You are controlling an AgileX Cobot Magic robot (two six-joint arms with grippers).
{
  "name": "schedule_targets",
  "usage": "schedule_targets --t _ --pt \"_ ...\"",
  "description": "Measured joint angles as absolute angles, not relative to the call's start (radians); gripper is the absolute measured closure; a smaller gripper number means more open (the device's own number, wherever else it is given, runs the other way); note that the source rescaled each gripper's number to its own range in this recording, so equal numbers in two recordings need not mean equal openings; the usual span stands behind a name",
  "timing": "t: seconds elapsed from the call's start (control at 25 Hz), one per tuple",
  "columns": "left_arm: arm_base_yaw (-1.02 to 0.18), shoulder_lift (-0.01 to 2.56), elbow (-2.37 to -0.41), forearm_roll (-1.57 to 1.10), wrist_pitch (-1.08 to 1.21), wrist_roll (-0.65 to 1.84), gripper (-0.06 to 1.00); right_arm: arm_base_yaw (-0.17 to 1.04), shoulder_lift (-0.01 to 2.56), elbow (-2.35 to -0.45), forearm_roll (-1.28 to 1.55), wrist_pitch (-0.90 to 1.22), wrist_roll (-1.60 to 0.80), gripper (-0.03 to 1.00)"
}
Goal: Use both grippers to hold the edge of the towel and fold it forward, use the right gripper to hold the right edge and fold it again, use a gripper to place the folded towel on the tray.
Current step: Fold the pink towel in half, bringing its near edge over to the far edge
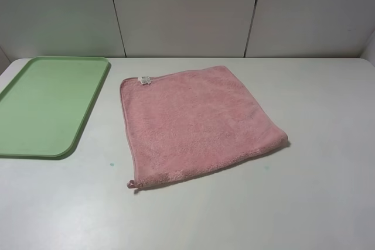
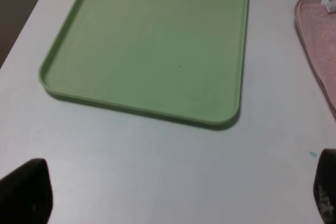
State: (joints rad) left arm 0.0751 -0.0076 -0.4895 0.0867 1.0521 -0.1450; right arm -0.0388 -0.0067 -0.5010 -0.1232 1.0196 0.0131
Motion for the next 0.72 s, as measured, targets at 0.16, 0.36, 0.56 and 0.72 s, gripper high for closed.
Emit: schedule_targets --t 0.16,0.36,0.56,0.72 --pt "0.075 -0.003 -0.497 0.082 1.063 -0.145 -0.05 -0.039 -0.002 -0.501 -0.123 1.02 0.013 -0.03" --pt "0.075 0.124 -0.54 0.051 1.07 -0.08 -0.05 -0.039 0.122 -0.516 -0.123 1.028 0.0 -0.03" --pt "0.075 0.338 -0.621 0.0 1.07 0.125 -0.05 -0.039 0.337 -0.567 -0.123 1.002 -0.055 -0.03" --pt "0.07 0.53 -0.694 -0.053 1.066 0.276 -0.05 -0.039 0.511 -0.602 -0.123 0.929 -0.097 -0.03"
